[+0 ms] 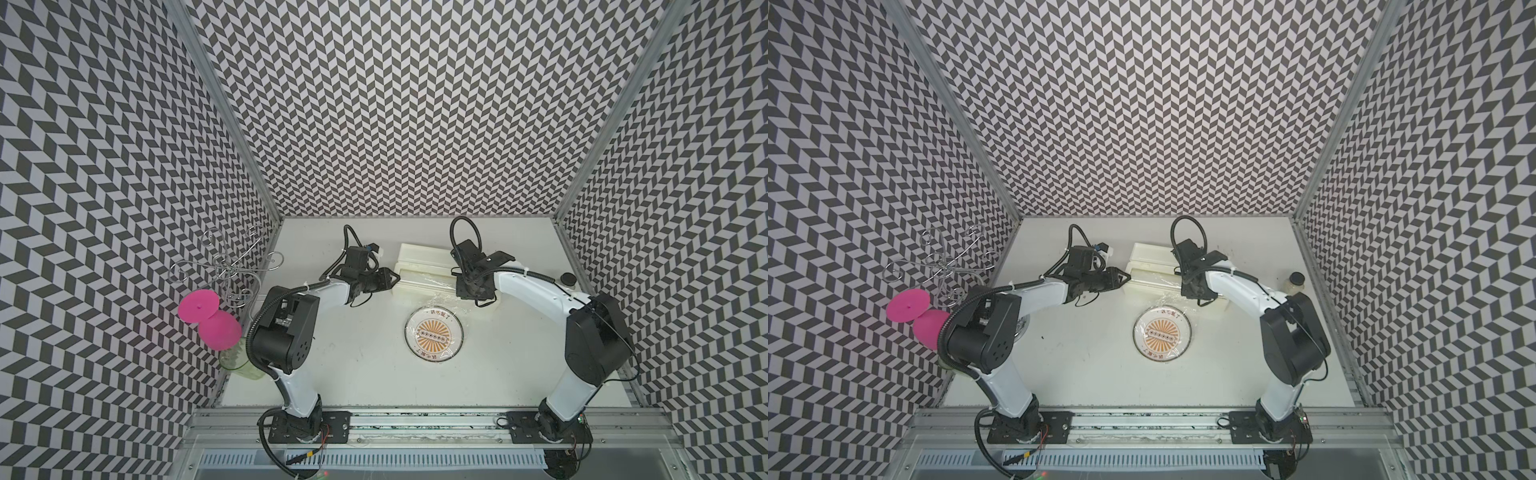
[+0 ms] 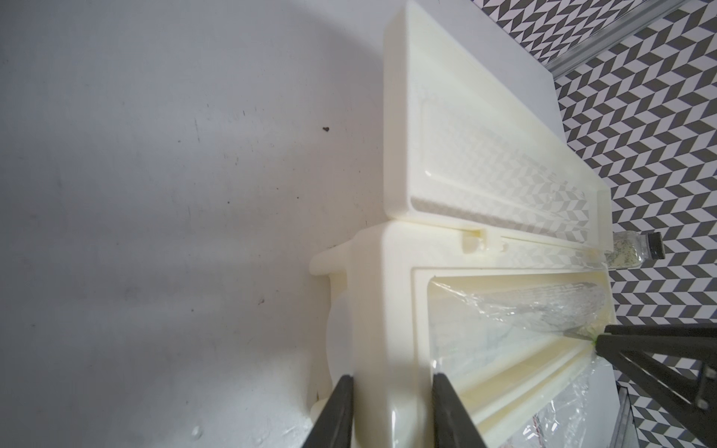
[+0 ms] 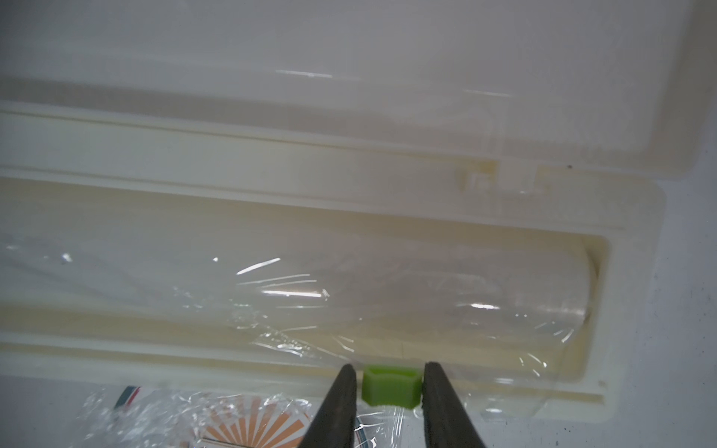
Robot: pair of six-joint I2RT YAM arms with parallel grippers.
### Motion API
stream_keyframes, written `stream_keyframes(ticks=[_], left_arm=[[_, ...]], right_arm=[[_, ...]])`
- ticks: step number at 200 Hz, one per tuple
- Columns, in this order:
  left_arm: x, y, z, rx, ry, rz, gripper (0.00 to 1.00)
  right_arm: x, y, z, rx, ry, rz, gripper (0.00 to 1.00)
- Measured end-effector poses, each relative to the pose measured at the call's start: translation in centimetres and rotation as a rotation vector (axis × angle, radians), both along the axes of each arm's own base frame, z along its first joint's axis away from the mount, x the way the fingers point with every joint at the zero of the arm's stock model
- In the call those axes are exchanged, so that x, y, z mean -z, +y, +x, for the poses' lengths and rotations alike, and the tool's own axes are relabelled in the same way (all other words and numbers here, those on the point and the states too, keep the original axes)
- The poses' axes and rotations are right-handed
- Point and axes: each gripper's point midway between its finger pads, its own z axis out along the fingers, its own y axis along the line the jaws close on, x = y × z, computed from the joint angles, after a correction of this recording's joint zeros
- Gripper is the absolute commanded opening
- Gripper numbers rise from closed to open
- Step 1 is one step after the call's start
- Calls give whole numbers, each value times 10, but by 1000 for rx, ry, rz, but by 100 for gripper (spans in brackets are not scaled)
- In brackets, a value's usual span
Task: Wrap the plate with plastic wrap
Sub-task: Tear off the plastic wrap from the plastic wrap cutting box.
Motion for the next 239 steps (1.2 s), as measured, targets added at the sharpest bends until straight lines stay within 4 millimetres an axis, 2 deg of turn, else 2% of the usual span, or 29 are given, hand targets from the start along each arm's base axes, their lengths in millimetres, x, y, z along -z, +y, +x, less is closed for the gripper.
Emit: stream_keyframes(ticks=[46,79,125,198,239], left_arm=[[0,0,0,0,0,0,33],[0,0,0,0,-1,0,33],[1,0,0,0,2,1,33],[3,3,1,-4,8,-3,33],[3,4,2,-4,9,-4,33]], right_arm=[[1,1,0,17,3,10,27],[0,-2,1,33,-1,7,20],[0,-8,1,49,-12,16,16],[0,-42,-6,71,8,-4,15],[0,-67,-11,88,19,-25,14]])
